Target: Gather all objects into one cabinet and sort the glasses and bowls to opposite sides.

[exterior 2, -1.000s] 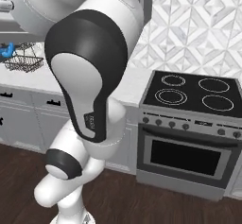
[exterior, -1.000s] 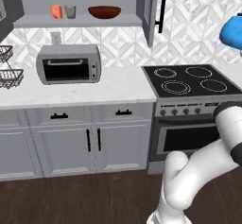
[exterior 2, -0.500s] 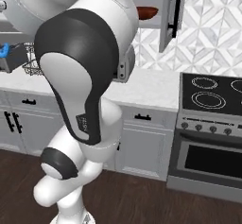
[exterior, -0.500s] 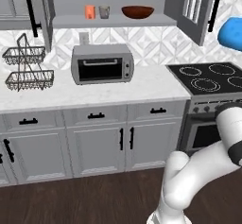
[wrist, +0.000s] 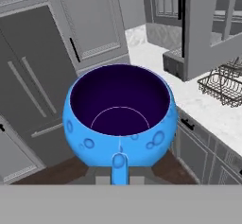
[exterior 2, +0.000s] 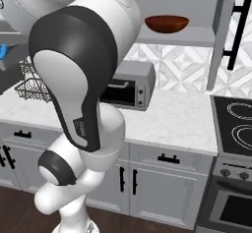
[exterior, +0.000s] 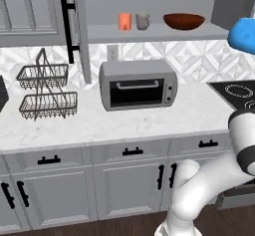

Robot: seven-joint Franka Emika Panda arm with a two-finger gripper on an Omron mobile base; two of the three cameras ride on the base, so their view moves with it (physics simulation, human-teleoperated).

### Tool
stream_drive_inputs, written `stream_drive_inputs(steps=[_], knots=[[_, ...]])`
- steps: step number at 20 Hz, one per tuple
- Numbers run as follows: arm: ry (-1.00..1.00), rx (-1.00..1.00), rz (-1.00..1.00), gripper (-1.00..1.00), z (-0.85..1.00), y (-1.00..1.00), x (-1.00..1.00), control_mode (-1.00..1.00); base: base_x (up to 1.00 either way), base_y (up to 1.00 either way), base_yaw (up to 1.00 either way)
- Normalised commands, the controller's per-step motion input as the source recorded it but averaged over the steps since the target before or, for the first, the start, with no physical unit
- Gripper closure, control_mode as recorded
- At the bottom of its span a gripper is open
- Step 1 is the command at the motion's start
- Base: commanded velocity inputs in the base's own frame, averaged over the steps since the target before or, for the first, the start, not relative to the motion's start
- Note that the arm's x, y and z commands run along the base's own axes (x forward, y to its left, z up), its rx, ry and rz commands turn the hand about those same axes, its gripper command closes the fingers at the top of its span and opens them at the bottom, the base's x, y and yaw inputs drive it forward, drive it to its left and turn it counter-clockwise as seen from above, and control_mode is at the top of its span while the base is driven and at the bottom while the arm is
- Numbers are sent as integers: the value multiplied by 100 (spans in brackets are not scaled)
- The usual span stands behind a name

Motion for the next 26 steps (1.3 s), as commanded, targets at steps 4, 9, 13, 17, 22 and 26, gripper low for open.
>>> stream_drive_inputs(steps=[4,9,13,17,22,26], knots=[[0,0,0,100,0,0,0,100,100,6,0],[0,0,0,100,0,0,0,100,100,1,0],[0,0,0,100,0,0,0,100,100,3,0],[0,0,0,100,0,0,0,100,100,2,0],[0,0,0,100,0,0,0,100,59,0,0],[0,0,0,100,0,0,0,100,1,0,0]])
